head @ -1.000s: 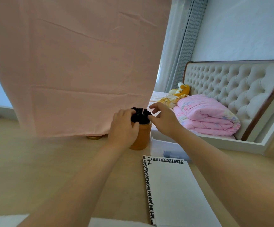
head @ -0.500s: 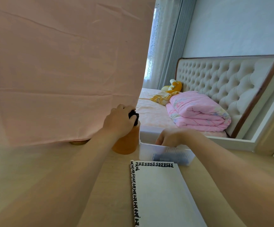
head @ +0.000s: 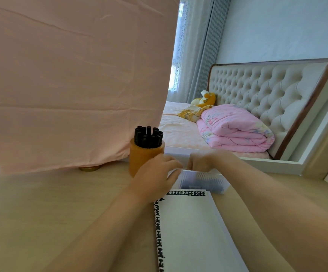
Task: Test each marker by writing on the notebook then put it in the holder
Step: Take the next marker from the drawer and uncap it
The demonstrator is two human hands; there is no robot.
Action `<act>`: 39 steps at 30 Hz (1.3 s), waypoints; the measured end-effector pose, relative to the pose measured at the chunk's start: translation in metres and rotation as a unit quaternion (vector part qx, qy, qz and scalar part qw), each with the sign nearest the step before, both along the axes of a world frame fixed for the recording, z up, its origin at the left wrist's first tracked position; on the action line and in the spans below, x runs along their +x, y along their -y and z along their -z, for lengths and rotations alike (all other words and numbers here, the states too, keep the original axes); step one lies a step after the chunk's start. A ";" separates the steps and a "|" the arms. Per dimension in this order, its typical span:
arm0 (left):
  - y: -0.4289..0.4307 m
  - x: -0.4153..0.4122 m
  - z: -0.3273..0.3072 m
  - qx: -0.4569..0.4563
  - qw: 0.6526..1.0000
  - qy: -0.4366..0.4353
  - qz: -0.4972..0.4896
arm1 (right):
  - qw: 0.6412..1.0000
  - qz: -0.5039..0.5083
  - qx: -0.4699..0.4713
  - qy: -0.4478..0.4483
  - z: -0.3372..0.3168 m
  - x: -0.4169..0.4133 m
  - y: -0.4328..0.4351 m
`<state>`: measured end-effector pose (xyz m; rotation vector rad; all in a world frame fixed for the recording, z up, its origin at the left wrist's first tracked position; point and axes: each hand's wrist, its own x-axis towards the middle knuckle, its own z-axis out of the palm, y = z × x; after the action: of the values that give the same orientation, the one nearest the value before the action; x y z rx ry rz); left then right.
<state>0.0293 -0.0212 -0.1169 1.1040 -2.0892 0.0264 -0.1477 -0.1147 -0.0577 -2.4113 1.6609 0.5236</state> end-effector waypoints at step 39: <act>-0.073 0.018 0.008 0.078 0.994 -0.022 -0.077 | 0.731 0.083 -0.014 0.677 0.023 -0.028 -0.127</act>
<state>0.0474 0.0514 -0.1245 1.3460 -1.9892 -0.0866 -0.1755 0.0122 -0.0808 -1.6481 1.0422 -1.0769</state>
